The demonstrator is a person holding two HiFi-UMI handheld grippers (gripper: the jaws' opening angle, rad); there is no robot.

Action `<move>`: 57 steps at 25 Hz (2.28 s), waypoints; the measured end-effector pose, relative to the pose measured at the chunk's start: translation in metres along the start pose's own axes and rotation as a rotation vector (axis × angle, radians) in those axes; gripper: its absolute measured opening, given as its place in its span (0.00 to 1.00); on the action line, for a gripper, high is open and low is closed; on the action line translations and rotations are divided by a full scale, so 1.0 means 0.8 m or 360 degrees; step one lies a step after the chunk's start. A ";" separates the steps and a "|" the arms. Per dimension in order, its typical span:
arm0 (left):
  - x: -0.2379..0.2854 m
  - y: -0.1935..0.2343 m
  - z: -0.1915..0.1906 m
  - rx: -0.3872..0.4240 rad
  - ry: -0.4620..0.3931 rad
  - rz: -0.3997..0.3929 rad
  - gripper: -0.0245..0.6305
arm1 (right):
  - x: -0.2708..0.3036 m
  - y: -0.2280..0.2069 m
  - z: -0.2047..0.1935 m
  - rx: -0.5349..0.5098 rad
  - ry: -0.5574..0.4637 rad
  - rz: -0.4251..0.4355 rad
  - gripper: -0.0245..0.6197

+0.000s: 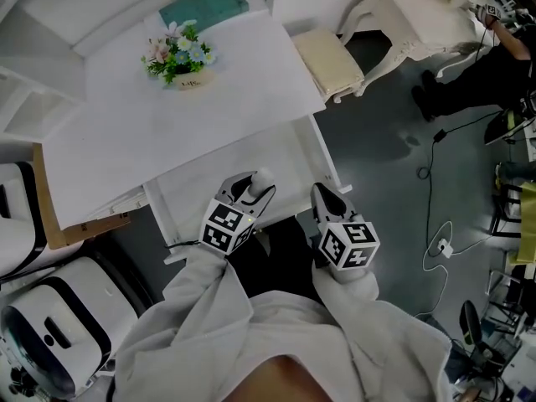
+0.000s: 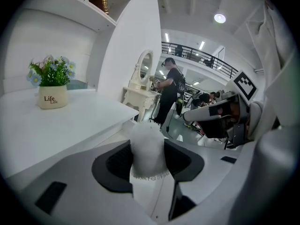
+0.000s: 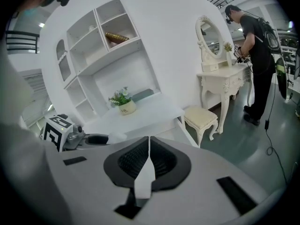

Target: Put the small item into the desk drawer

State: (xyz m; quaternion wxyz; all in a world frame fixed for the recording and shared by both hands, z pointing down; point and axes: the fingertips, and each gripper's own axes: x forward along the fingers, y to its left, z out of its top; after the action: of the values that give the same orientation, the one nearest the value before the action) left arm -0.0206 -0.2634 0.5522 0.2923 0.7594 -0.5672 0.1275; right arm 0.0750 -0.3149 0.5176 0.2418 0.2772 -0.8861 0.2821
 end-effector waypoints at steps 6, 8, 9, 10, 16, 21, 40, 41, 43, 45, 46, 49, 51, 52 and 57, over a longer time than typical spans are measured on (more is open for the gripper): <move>0.031 0.012 -0.012 -0.0045 0.0072 0.0035 0.34 | 0.013 -0.011 0.004 -0.0021 0.0047 0.0032 0.09; 0.043 0.018 -0.017 -0.0066 0.0095 0.0051 0.34 | 0.017 -0.015 0.004 -0.0030 0.0063 0.0038 0.09; 0.049 0.021 -0.019 -0.0076 0.0106 0.0057 0.34 | 0.019 -0.016 0.004 -0.0033 0.0071 0.0041 0.09; 0.054 0.023 -0.022 -0.0085 0.0117 0.0062 0.34 | 0.021 -0.017 0.003 -0.0036 0.0079 0.0044 0.09; 0.085 0.032 -0.036 -0.0124 0.0186 0.0083 0.34 | 0.026 -0.026 -0.001 -0.0046 0.0126 0.0054 0.09; 0.111 0.037 -0.050 -0.0165 0.0256 0.0098 0.34 | 0.031 -0.036 -0.002 -0.0046 0.0154 0.0057 0.09; 0.181 0.069 -0.110 -0.0242 0.0531 0.0270 0.34 | 0.044 -0.080 -0.011 -0.0037 0.0273 0.0049 0.09; 0.183 0.069 -0.111 -0.0249 0.0538 0.0275 0.34 | 0.046 -0.082 -0.011 -0.0040 0.0278 0.0052 0.09; 0.186 0.069 -0.115 -0.0262 0.0555 0.0284 0.34 | 0.048 -0.084 -0.010 -0.0048 0.0287 0.0058 0.09; 0.189 0.070 -0.119 -0.0269 0.0565 0.0297 0.34 | 0.050 -0.085 -0.009 -0.0056 0.0296 0.0067 0.09; 0.189 0.071 -0.120 -0.0271 0.0567 0.0301 0.34 | 0.051 -0.085 -0.009 -0.0060 0.0299 0.0073 0.09; 0.192 0.072 -0.124 -0.0277 0.0572 0.0305 0.34 | 0.054 -0.086 -0.009 -0.0077 0.0306 0.0085 0.09; 0.193 0.073 -0.126 -0.0282 0.0579 0.0310 0.34 | 0.055 -0.087 -0.010 -0.0085 0.0312 0.0089 0.09; 0.194 0.074 -0.127 -0.0284 0.0584 0.0313 0.34 | 0.055 -0.087 -0.010 -0.0087 0.0315 0.0091 0.09; 0.195 0.075 -0.128 -0.0273 0.0593 0.0323 0.34 | 0.056 -0.089 -0.011 -0.0094 0.0321 0.0100 0.09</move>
State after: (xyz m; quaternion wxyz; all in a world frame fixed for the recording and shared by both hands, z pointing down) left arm -0.0123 -0.3370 0.7339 0.4411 0.6342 -0.5856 0.2455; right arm 0.0893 -0.3737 0.5762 0.3289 0.2123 -0.8733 0.2899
